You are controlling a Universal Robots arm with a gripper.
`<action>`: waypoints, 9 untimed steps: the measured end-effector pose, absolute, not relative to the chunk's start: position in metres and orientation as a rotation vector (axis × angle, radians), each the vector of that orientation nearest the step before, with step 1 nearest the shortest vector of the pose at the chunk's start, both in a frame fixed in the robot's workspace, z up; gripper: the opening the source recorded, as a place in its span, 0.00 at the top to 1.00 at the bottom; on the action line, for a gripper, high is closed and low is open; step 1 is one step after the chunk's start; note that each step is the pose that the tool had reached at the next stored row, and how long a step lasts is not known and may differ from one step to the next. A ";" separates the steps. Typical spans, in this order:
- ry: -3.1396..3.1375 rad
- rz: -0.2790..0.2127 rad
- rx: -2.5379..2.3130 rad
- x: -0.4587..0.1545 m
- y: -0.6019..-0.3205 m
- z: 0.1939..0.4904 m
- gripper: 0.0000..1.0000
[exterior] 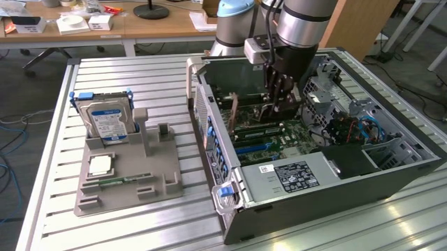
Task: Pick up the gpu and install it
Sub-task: 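Insert the gpu into the slot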
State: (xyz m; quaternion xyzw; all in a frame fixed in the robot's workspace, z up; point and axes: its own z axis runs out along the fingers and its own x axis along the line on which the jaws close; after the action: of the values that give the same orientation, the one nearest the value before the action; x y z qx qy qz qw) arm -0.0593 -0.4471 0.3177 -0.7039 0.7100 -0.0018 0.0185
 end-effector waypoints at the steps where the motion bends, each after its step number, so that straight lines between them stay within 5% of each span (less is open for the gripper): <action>1: 2.205 -0.006 -2.186 -0.059 -0.447 0.317 0.74; 9: 2.205 -0.006 -2.186 -0.059 -0.447 0.308 0.74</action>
State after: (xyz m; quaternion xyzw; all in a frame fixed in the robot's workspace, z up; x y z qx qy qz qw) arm -0.0593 -0.4471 0.3084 -0.7039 0.7101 -0.0018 0.0185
